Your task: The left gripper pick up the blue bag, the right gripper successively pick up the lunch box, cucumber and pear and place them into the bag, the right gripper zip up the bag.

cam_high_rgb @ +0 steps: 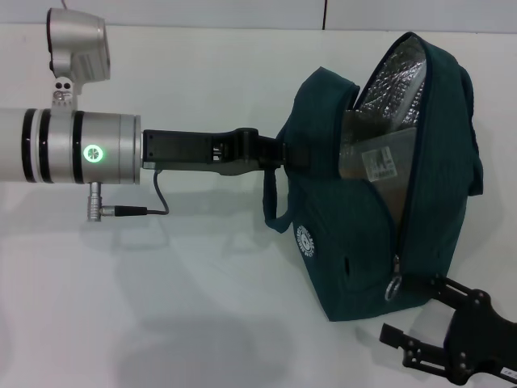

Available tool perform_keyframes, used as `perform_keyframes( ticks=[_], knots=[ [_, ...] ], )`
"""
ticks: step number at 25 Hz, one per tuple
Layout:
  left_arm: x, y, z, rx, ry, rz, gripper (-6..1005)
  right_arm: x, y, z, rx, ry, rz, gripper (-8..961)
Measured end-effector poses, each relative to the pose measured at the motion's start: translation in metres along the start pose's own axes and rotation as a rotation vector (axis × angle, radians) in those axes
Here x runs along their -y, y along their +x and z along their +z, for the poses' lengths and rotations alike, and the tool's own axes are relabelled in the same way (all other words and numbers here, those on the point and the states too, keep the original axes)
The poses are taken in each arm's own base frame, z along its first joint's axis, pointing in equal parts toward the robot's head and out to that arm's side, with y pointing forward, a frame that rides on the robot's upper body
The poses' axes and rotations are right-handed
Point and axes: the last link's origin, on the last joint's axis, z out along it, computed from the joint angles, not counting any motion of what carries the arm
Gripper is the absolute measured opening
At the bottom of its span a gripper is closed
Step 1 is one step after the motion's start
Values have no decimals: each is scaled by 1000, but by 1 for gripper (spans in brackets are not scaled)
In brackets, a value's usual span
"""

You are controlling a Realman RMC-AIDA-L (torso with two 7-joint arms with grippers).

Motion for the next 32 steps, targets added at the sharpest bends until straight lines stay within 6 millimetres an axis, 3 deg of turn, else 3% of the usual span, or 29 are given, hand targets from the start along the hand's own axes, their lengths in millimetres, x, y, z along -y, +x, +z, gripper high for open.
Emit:
perform_keyframes(
  ticks=[9,27,32],
  knots=[
    [1,-2,1,2,-5,3,40,-2,-3,13,-21,-68,-24,796],
    [1,-3,1,0,-6,-1,41,3,-5,9,-6,-34,33,795],
    [1,-2,1,-1,-6,0,41,2,-3,7,-7,-32,47,744]
  ],
)
